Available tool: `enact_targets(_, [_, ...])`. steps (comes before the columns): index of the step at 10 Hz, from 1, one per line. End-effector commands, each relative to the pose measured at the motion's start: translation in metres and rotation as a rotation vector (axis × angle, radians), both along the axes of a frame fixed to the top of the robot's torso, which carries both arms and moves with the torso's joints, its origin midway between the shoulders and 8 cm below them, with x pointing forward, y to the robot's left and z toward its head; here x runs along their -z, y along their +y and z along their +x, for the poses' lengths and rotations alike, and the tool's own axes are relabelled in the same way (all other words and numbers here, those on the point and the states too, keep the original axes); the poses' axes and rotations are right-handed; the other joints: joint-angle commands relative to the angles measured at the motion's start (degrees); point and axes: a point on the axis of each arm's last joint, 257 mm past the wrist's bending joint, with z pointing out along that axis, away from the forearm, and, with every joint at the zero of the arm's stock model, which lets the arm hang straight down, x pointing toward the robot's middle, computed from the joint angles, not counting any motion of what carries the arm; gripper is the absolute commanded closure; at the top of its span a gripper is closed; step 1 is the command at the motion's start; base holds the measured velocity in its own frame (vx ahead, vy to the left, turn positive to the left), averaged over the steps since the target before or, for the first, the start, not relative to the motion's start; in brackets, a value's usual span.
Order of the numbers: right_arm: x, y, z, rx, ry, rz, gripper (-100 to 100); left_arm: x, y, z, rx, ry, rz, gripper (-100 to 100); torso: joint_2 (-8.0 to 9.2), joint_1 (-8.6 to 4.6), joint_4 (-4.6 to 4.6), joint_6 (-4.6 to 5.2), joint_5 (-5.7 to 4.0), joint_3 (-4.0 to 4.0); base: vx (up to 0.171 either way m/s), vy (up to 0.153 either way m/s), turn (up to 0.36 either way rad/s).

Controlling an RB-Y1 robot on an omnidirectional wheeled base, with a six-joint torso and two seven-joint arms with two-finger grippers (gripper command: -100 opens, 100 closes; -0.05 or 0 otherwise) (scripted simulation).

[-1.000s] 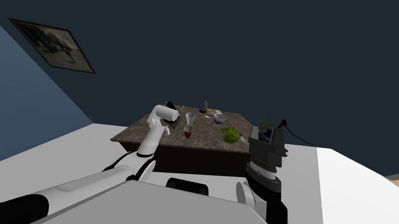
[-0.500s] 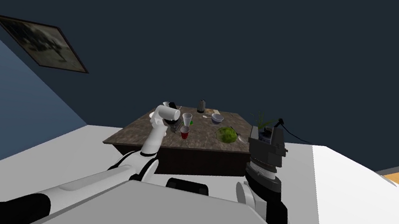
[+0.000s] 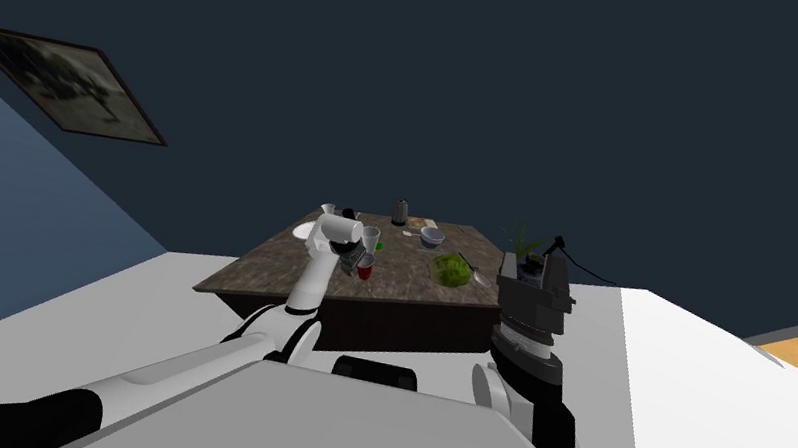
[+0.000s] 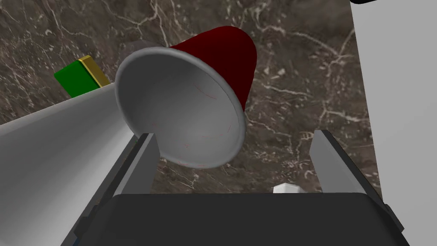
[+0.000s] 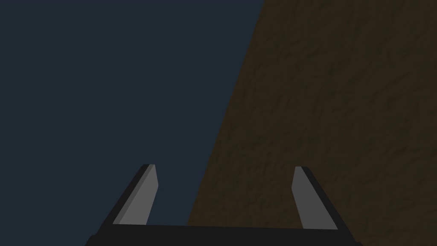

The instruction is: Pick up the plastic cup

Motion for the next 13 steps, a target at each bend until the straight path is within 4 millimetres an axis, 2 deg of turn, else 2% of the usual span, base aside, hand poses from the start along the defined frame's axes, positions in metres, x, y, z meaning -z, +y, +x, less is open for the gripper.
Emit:
enact_targets(1, [0.000,0.000,0.000,0.000,0.000,0.000,0,0.000,0.000,0.000,0.000,0.000,0.000,-100,0.00,0.00,0.00,0.00,0.00,0.00,0.009,-0.008,-0.003])
enact_targets(2, [0.000,0.000,0.000,0.000,0.000,0.000,0,0.001,0.000,-0.002,0.001,0.007,0.000,0,0.04,0.04,0.01,-0.01,0.01,0.02,0.000,0.000,0.000])
enact_targets(3, [0.000,0.000,0.000,0.000,0.000,0.000,0,0.008,0.000,0.001,-0.001,0.006,0.000,-100,0.07,0.07,0.02,-0.01,0.02,0.04,0.000,0.000,0.000])
enact_targets(6, [0.000,0.000,0.000,0.000,0.000,0.000,0,0.022,-0.001,0.006,-0.003,0.006,0.000,-100,0.08,0.10,0.02,-0.01,0.02,0.05,0.000,0.001,-0.008])
enact_targets(7, [0.000,0.000,0.000,0.000,0.000,0.000,0,0.019,0.000,0.004,-0.002,0.008,0.000,-100,0.08,0.10,0.02,-0.01,0.02,0.05,0.000,0.000,0.000])
enact_targets(8, [0.000,0.000,0.000,0.000,0.000,0.000,0,0.019,0.000,0.005,-0.003,0.006,0.000,100,0.08,0.10,0.02,-0.01,0.02,0.05,0.000,0.000,0.000])
enact_targets(12, [0.000,0.000,0.000,0.000,0.000,0.000,0,0.019,0.000,0.004,-0.001,0.007,0.000,100,0.04,0.11,0.01,-0.02,0.04,0.02,0.000,0.000,0.000])
enact_targets(13, [0.000,0.000,0.000,0.000,0.000,0.000,0,0.019,-0.001,0.004,-0.001,0.007,0.001,0,0.04,0.11,0.01,-0.02,0.04,0.02,0.000,0.000,0.000])
